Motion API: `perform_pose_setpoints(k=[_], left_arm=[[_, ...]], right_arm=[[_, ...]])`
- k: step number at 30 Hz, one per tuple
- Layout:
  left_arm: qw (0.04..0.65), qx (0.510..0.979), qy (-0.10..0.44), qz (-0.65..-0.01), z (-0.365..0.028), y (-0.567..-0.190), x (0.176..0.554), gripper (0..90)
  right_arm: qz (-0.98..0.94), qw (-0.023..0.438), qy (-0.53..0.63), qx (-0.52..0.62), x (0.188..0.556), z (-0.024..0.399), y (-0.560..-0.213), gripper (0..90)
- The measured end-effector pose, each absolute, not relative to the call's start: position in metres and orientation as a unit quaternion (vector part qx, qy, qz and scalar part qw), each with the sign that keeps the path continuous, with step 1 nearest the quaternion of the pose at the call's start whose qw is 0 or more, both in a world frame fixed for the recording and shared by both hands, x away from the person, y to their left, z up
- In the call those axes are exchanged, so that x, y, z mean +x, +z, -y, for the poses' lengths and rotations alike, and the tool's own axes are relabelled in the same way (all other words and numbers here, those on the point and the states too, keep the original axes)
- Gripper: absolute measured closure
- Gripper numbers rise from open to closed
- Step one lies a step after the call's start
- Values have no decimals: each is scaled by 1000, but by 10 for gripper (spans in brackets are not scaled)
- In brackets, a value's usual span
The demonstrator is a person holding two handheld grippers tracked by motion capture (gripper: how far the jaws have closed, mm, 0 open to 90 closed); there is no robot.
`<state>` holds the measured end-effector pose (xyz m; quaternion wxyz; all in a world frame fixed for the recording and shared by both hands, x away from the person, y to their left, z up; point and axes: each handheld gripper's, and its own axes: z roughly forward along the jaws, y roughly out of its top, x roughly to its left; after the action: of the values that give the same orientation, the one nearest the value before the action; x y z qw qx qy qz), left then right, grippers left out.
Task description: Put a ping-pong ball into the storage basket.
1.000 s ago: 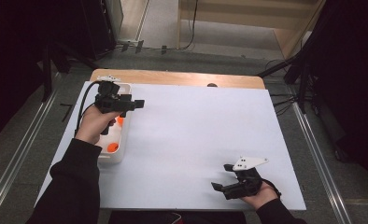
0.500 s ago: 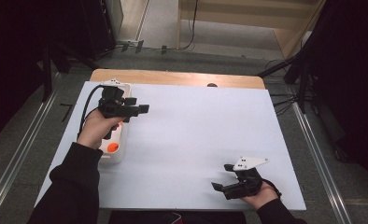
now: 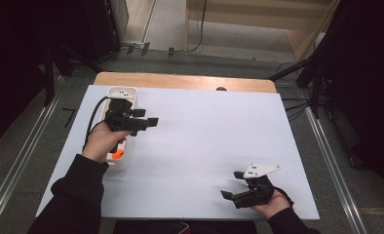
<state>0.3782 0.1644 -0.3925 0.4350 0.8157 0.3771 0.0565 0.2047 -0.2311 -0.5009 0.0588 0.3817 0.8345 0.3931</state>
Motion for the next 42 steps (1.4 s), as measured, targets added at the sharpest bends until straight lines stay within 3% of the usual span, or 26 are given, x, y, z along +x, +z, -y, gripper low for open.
perform_pose_setpoints(k=[42], left_arm=[[438, 836, 45, -326, -149, -416, 331, 307]], right_arm=[[-832, 60, 394, 386, 204, 232, -500, 134]])
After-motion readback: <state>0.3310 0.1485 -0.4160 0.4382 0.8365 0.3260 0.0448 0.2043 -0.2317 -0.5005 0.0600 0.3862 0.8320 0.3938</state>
